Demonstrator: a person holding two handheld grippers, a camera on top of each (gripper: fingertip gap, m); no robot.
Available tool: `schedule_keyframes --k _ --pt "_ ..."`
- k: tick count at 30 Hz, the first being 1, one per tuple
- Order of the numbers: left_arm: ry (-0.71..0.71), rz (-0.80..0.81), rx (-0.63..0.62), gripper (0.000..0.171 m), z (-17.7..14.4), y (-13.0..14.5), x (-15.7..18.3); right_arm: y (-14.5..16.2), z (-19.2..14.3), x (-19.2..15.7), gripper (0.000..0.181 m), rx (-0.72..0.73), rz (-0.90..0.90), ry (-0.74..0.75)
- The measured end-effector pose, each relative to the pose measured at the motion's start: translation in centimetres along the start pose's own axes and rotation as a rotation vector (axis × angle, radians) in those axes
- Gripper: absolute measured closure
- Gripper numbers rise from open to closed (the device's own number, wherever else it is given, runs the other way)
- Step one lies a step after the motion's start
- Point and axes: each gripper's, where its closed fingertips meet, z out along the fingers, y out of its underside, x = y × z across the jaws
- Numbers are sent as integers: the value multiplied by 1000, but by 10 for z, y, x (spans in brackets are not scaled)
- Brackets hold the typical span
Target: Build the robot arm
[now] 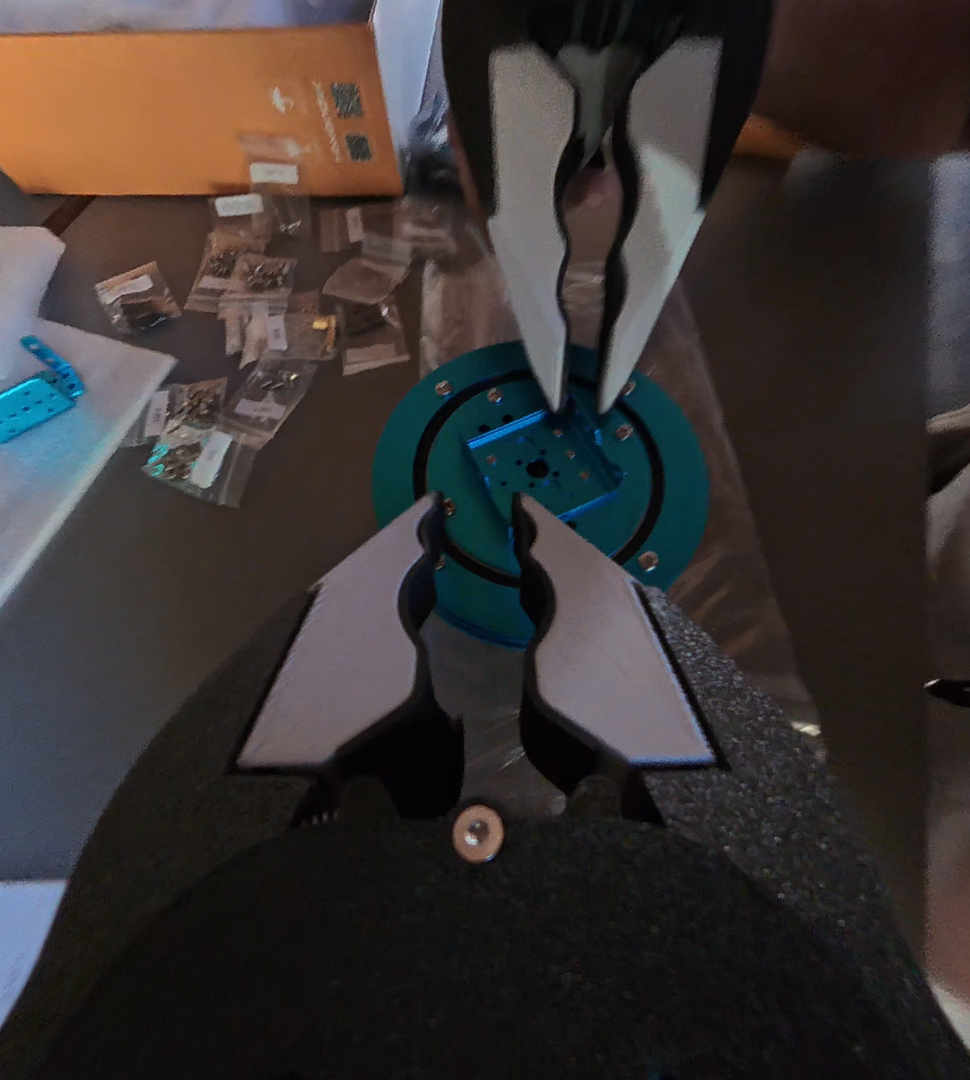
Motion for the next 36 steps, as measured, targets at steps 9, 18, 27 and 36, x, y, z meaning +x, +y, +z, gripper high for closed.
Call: schedule_keyframes --k 9,18,27,36 --pt "15 -14 -65 170 3 -2 13 -12 3 -14 181 65 117 -109" --pt "104 -40 -77 171 -1 -1 35 -15 8 -38 181 42 127 -119" --pt "136 83 -13 169 5 -4 48 -5 8 -53 181 44 123 -71" --pt "151 64 150 169 0 -6 49 -4 -2 -47 178 133 158 3"
